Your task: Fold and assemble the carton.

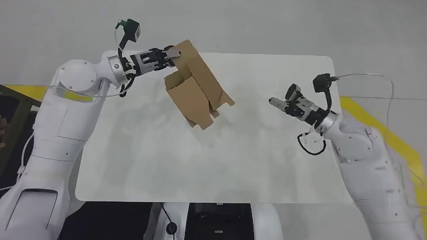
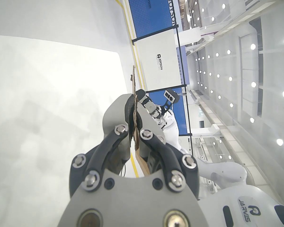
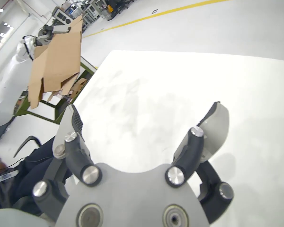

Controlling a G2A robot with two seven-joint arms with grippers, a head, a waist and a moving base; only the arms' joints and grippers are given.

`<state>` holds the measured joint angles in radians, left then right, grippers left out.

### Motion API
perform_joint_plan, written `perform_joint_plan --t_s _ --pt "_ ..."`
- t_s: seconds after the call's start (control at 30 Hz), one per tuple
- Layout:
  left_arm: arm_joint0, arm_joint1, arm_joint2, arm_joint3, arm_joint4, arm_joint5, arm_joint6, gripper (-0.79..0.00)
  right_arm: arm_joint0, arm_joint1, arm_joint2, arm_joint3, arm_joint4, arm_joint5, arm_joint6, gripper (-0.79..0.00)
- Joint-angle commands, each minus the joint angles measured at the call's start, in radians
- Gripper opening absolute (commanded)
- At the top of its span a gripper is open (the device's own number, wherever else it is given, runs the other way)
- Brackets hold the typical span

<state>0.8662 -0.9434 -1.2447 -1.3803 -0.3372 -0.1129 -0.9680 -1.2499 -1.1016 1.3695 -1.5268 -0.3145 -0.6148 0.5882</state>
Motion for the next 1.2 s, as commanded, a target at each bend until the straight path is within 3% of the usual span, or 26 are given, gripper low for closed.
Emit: perform_joint_plan --t_s 0.0,0.2,0.47,0.67,1.17 --pt "-0.023 -0.006 0.026 0.028 0.006 -0.020 -0.024 -0.785 0.033 -0.003 -0.034 0.048 0.144 -0.022 0.086 0.000" --pt "-0.087 -0.026 0.096 0.102 0.009 -0.092 -0.076 -0.785 0.141 -0.013 -0.143 0.204 0.466 0.043 0.376 0.000" --pt "-0.165 -0.058 0.198 0.175 -0.011 -0.187 -0.176 -0.785 0.224 -0.046 -0.279 0.294 0.676 0.030 0.527 0.000" --pt "-0.207 -0.082 0.245 0.223 -0.066 -0.226 -0.215 -0.785 0.257 -0.067 -0.356 0.297 0.738 0.028 0.572 0.000" --pt "-0.192 -0.081 0.239 0.204 -0.052 -0.215 -0.180 -0.785 0.247 -0.068 -0.360 0.277 0.730 0.041 0.544 0.000"
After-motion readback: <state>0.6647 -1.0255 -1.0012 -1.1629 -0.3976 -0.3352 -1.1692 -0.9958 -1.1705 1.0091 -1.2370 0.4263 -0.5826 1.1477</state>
